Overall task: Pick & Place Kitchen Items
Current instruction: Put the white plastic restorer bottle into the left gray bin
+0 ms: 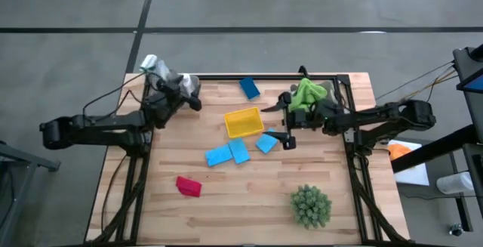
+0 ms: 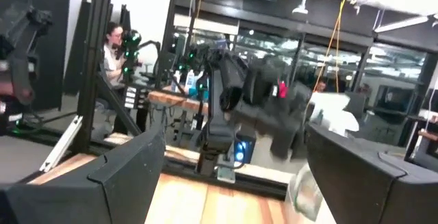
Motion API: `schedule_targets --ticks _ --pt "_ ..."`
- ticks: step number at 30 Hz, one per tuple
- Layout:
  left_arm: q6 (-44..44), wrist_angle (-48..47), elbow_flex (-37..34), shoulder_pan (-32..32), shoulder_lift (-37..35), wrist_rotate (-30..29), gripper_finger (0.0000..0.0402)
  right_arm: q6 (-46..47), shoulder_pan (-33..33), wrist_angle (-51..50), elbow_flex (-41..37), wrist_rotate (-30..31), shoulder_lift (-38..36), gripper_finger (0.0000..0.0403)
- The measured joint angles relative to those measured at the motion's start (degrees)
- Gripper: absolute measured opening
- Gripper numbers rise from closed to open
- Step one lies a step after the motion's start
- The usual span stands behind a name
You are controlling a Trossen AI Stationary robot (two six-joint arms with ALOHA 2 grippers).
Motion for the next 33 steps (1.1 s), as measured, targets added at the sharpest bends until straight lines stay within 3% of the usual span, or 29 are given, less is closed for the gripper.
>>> schedule_targets --ticks 5,10,13,16,18,22,27,33 --pt "4.8 -1.2 3.1 -1.7 -2.6 -0.1 0.0393 0.2 0.0 0.0 1.0 -0.2 2.0 0.0343" --pt "0.9 -8.7 1.9 -0.5 -2.9 -2.0 0.0393 0.4 0.0 -0.1 1.2 -0.2 2.4 0.0343" --pt "-1.3 -7.0 1.1 -0.4 -3.6 -0.2 0.0393 0.4 0.0 -0.5 1.2 -0.2 2.3 0.0343" --pt "1.7 -3.4 4.5 -1.8 -7.1 3.0 0.0393 0.3 0.0 -0.2 1.2 -0.2 1.9 0.0343" --pt "3.0 -5.7 5.2 -2.0 -8.2 2.4 0.0393 0.6 0.0 -0.3 1.2 -0.2 1.7 0.0343" --pt "-3.6 -14.5 2.4 -0.3 -5.5 -0.9 0.0393 0.8 0.1 -0.4 1.2 -0.6 1.5 0.0343" --pt "-7.5 -10.9 -0.3 -0.5 -1.4 -0.3 0.0393 0.2 0.1 -0.4 1.1 -0.6 1.6 0.0343" --pt "-4.3 -7.5 0.5 -1.3 -1.1 -0.4 0.0393 0.6 0.1 -0.5 1.1 -0.6 1.6 0.0343"
